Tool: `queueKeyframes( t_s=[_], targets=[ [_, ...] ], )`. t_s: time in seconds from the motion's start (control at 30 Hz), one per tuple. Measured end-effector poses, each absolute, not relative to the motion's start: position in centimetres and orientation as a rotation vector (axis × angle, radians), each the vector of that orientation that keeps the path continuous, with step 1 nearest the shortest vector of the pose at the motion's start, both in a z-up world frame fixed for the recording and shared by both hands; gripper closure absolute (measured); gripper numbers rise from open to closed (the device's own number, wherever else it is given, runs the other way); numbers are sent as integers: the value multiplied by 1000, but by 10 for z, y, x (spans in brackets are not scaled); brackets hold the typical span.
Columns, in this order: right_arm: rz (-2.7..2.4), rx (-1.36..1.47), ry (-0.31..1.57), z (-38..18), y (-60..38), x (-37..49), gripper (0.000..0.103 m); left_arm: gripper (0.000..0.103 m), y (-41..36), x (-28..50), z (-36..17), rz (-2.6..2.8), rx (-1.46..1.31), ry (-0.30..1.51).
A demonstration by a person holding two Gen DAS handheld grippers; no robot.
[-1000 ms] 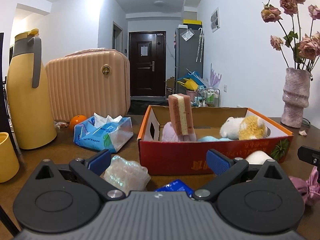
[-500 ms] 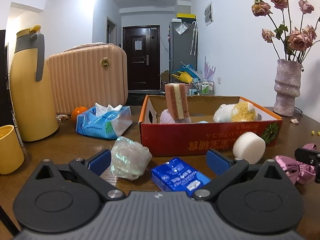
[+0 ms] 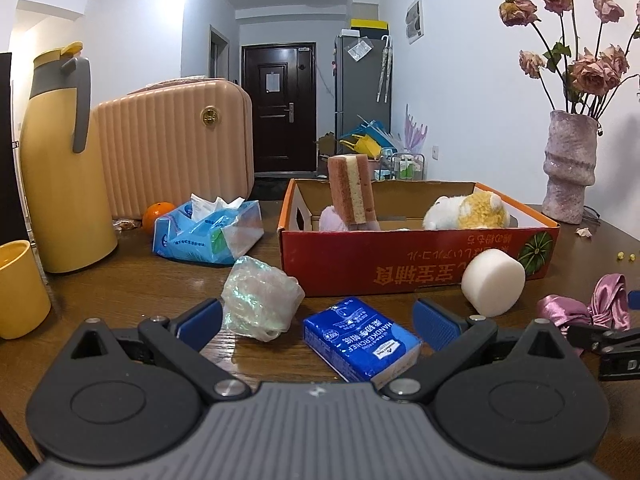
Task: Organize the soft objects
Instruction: 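Release the sponge block into the box and withdraw both grippers toward the table items, then lower the right gripper onto the pink satin bow and close it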
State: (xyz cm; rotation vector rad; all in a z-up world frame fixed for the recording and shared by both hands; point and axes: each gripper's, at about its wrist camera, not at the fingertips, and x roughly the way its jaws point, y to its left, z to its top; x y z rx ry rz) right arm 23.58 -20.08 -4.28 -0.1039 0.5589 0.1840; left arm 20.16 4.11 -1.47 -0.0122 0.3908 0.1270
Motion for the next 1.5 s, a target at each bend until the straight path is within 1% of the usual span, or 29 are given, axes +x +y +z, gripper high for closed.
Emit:
queueKeyframes(
  t_s=[0.17, 0.3, 0.57, 0.63, 0.7, 0.73, 0.8, 0.83, 0.87, 0.9, 1.1, 1.5],
  targets=[
    [210, -72, 601, -47, -203, 248, 0, 0, 41, 202, -16, 124, -15, 396],
    [227, -64, 713, -57, -200, 269, 0, 0, 41, 202, -16, 124, -14, 397],
    [236, -52, 713, -60, -199, 284, 0, 0, 42, 204, -17, 126, -16, 405],
    [248, -52, 701, -59, -199, 282, 10, 0, 42, 204, -18, 125, -15, 409],
    [261, -57, 679, -55, -199, 279, 33, 0, 42, 205, -18, 125, -16, 412],
    [262, -58, 672, -54, -199, 278, 38, 0, 42, 205, -18, 125, -16, 414],
    [265, -53, 657, -52, -201, 276, 64, 0, 42, 206, -19, 124, -17, 417],
    [266, -46, 646, -51, -202, 274, 69, 0, 42, 206, -19, 123, -17, 419],
    [266, -41, 636, -50, -203, 273, 78, 0, 42, 206, -19, 122, -17, 420],
    [266, -37, 627, -49, -203, 272, 81, 0, 42, 206, -19, 122, -17, 422],
    [250, -35, 553, -41, -206, 263, 87, 0, 42, 209, -21, 119, -22, 439],
    [196, -74, 391, -26, -204, 246, 88, 0, 43, 213, -24, 115, -28, 464]
  ],
)
